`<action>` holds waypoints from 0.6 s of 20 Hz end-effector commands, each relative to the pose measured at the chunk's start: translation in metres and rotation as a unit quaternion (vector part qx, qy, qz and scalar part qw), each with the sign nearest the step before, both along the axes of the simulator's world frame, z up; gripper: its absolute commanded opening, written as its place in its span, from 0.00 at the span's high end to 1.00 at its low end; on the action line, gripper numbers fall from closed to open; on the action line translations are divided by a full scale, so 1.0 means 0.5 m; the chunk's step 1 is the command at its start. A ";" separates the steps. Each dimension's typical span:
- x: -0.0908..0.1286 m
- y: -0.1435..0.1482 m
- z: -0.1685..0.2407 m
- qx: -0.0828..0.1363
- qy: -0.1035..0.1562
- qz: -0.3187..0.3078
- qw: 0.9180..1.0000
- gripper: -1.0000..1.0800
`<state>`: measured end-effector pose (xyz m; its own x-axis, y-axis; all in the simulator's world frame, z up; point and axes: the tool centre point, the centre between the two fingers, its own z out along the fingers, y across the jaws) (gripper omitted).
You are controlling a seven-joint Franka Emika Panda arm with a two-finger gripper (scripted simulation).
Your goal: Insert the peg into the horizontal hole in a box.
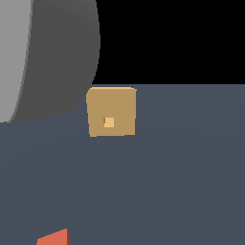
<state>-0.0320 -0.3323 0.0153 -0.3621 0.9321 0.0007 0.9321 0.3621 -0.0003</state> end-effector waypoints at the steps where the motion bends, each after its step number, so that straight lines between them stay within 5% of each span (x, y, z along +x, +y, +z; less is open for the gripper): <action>1: 0.000 -0.001 0.000 0.000 0.000 0.000 1.000 1.00; 12: -0.003 0.014 0.002 0.000 0.000 -0.003 1.000 1.00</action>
